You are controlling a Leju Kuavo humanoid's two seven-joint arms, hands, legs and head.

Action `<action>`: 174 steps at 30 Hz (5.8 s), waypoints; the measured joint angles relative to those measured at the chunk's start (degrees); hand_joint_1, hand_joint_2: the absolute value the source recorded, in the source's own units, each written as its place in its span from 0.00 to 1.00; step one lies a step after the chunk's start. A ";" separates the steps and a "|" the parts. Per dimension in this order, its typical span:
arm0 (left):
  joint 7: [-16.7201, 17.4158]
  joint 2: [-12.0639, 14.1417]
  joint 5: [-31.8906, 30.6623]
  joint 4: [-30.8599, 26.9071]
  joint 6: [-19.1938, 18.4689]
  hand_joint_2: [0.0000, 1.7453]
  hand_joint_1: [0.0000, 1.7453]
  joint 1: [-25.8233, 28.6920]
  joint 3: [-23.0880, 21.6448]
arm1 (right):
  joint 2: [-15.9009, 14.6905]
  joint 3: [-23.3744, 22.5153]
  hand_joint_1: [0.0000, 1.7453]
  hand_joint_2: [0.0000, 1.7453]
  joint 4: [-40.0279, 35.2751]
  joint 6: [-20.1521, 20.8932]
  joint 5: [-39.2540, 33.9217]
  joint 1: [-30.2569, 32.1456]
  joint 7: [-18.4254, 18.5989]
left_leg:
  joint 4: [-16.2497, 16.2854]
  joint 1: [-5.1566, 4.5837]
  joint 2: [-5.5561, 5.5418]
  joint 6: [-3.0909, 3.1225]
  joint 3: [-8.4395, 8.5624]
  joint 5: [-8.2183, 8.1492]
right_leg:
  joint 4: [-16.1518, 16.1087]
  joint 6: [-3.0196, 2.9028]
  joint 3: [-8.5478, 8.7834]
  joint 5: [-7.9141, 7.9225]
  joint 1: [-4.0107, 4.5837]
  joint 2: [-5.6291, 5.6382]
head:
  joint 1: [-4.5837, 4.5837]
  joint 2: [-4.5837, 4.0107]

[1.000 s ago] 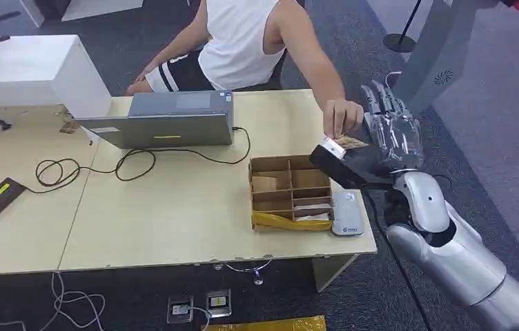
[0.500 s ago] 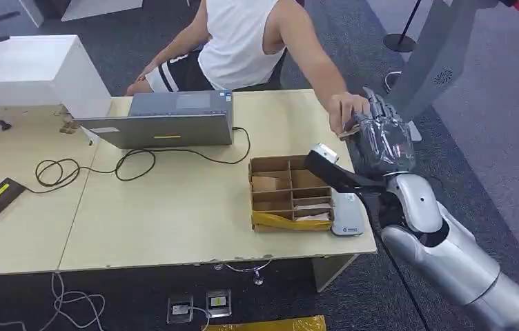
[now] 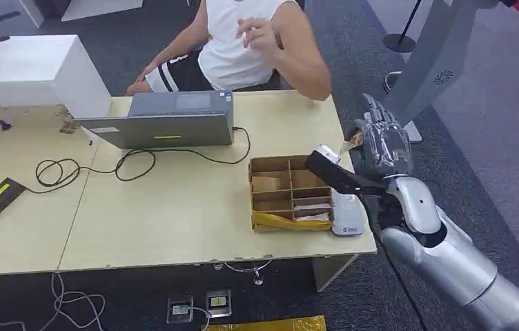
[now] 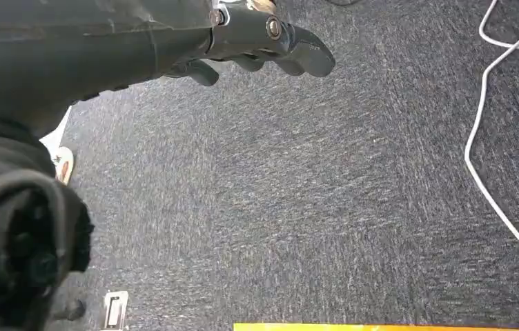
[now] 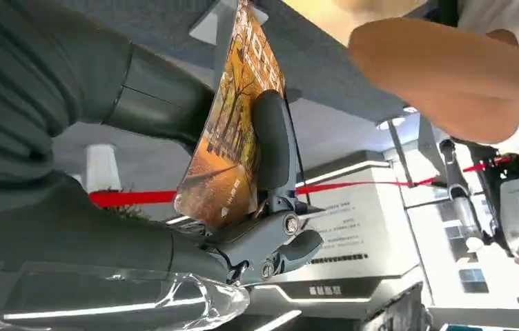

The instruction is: Pass the card to the sensor for recognition and then transmit it.

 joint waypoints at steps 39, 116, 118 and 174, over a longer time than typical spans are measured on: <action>0.02 0.04 -0.02 0.00 -0.22 0.00 0.00 0.14 -1.60 | -2.71 -10.40 1.00 1.00 7.32 -6.25 -12.24 23.55 -1.51 | -0.01 0.00 0.09 0.00 -0.03 -0.03 | -0.01 0.00 -0.02 0.00 0.01 0.09 | 0.00 0.00; 0.94 -0.04 -0.02 0.00 -0.28 0.00 0.00 0.12 -3.21 | 10.10 -3.98 1.00 1.00 25.57 -1.72 -13.26 15.74 -9.73 | -0.02 0.01 0.22 0.00 0.17 -0.02 | -0.01 0.00 0.15 0.01 0.03 0.19 | 0.00 0.00; 0.94 -0.04 -0.02 0.00 -0.28 0.00 0.00 0.12 -3.21 | 10.23 -3.96 1.00 1.00 25.88 -2.27 -13.44 15.59 -9.73 | -0.01 0.01 0.21 0.00 0.17 -0.02 | -0.01 0.00 0.16 0.01 0.02 0.18 | 0.02 0.00; 1.79 -0.22 -0.02 0.00 -2.08 0.00 0.00 -1.03 -7.52 | 2.10 -6.93 1.00 1.00 5.64 8.86 -2.49 -0.41 -1.97 | -0.01 0.01 0.20 0.00 0.10 -0.01 | 0.01 0.00 0.12 0.03 0.01 0.18 | 0.02 0.00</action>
